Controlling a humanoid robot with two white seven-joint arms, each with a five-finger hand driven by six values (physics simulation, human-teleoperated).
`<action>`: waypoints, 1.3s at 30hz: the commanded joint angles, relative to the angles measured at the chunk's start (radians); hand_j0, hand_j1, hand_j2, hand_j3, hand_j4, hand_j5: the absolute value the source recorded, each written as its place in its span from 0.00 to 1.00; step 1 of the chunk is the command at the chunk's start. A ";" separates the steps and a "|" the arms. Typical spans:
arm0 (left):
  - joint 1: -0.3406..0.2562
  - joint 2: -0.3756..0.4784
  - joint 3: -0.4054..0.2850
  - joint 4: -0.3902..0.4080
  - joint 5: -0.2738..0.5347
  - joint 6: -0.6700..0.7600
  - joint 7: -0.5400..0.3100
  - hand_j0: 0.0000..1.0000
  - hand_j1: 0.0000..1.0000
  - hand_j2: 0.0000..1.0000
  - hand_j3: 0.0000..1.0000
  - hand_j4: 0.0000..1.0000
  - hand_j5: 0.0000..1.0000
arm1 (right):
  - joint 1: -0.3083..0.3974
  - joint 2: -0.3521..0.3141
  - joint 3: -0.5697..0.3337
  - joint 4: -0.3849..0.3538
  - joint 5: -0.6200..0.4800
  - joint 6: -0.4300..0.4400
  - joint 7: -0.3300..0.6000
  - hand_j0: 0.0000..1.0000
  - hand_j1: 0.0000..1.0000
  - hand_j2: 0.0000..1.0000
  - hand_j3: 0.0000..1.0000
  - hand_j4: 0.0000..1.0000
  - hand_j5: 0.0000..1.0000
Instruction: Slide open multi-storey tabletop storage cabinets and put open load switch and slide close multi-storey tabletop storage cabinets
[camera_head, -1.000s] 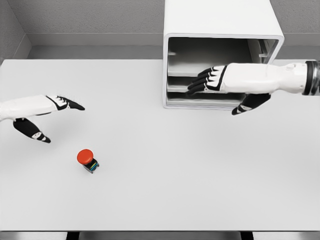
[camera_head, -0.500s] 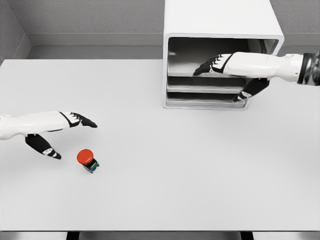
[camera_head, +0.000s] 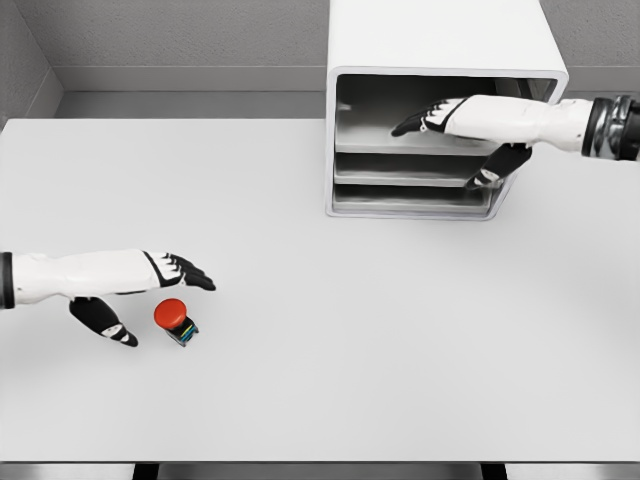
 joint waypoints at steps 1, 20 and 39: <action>0.000 -0.003 0.001 -0.003 -0.005 0.001 0.002 1.00 1.00 1.00 1.00 1.00 1.00 | -0.001 0.012 -0.005 0.042 0.007 0.002 -0.001 1.00 1.00 1.00 1.00 1.00 1.00; -0.002 -0.049 0.011 0.004 -0.086 0.001 -0.003 1.00 1.00 1.00 1.00 1.00 1.00 | 0.014 0.031 -0.008 0.055 0.055 0.002 -0.001 1.00 1.00 1.00 1.00 1.00 1.00; 0.001 -0.048 0.009 0.003 -0.083 0.001 -0.001 0.82 0.82 0.82 0.82 0.82 0.82 | 0.043 0.034 -0.008 0.029 0.053 0.002 -0.002 1.00 1.00 1.00 1.00 1.00 1.00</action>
